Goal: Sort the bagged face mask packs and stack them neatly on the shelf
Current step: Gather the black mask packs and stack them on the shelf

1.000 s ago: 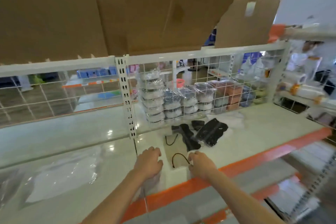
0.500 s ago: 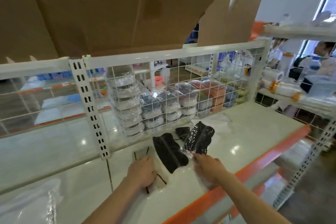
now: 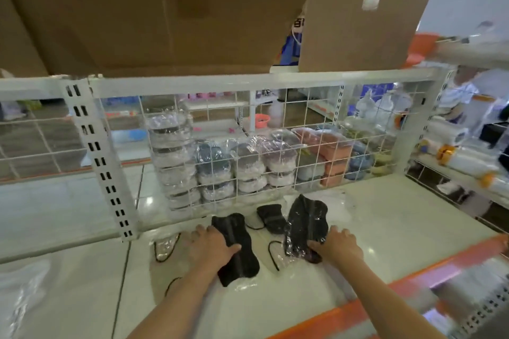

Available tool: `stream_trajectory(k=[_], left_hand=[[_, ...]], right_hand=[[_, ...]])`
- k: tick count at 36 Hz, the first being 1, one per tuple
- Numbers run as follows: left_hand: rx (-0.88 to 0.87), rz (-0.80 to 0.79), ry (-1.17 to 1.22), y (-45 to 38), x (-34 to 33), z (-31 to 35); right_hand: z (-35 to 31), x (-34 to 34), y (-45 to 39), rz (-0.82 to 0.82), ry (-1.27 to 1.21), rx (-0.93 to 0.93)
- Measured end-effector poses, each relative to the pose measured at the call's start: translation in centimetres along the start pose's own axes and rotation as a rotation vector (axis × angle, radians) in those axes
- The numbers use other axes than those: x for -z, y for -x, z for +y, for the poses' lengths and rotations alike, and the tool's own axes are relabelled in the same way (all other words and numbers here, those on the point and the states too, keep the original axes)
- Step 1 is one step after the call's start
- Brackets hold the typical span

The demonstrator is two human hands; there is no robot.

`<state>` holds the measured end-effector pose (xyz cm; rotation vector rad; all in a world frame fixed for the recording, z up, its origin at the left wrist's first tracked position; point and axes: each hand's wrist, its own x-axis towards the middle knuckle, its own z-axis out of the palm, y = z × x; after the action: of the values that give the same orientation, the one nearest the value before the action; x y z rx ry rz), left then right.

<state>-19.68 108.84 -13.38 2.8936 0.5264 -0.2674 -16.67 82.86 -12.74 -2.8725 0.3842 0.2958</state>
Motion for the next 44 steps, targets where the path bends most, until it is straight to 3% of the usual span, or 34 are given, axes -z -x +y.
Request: stream_trajectory(k=[6, 10, 13, 16, 18, 21, 23, 26, 28, 30, 33, 36, 40, 44], left_hand=[[0.133, -0.111, 0.316, -0.8, 0.3, 2.4], [0.151, -0.029, 0.538, -0.4, 0.1, 4.1], [0.192, 0.001, 0.892, 0.5, 0.2, 5.2], [0.259, -0.028, 1.329, 1.5, 0.2, 5.5], [0.274, -0.131, 1.643, 2.6, 0.4, 5.6], [0.188, -0.334, 1.929, 3.9, 0.6, 5.7], [0.228, -0.248, 1.892, 4.5, 0.8, 5.6], [0.375, -0.091, 1.677, 4.5, 1.0, 3.8], [0.413, -0.089, 1.641, 4.6, 1.2, 2.3], [0.434, -0.115, 1.644, 4.9, 1.5, 1.1], [0.412, -0.159, 1.654, 5.4, 2.3, -0.3], [0.403, -0.158, 1.662, 4.9, 2.7, -1.3], [0.427, -0.121, 1.647, 3.4, 2.9, -2.3], [0.429, -0.092, 1.592, 2.5, 2.8, -3.6]], right_hand=[[0.4, -0.3, -2.9, -0.147, -0.182, 0.059], [0.6, 0.4, -3.4, -0.219, -0.300, 0.179], [0.8, 0.9, -3.6, -0.242, -0.820, 0.193], [0.1, 2.2, -3.1, -0.394, -1.274, 0.174], [-1.1, 2.5, -2.6, -0.508, -1.325, 0.212], [-3.0, 1.7, -1.0, -0.702, -1.159, 0.368], [-4.4, 1.0, 0.0, -0.682, -0.869, 0.536], [-6.3, -0.4, -1.0, -0.280, -0.518, 0.663], [-6.8, -1.0, -2.0, -0.058, -0.357, 0.615], [-6.6, -0.8, -2.9, 0.018, -0.215, 0.469], [-6.0, -0.3, -4.0, -0.133, -0.150, 0.346], [-6.3, -0.3, -4.4, -0.234, -0.157, 0.421], [-7.6, 1.6, -3.4, -0.376, -0.673, 0.522], [-8.7, 5.9, -1.2, -0.860, -1.314, 0.528]])
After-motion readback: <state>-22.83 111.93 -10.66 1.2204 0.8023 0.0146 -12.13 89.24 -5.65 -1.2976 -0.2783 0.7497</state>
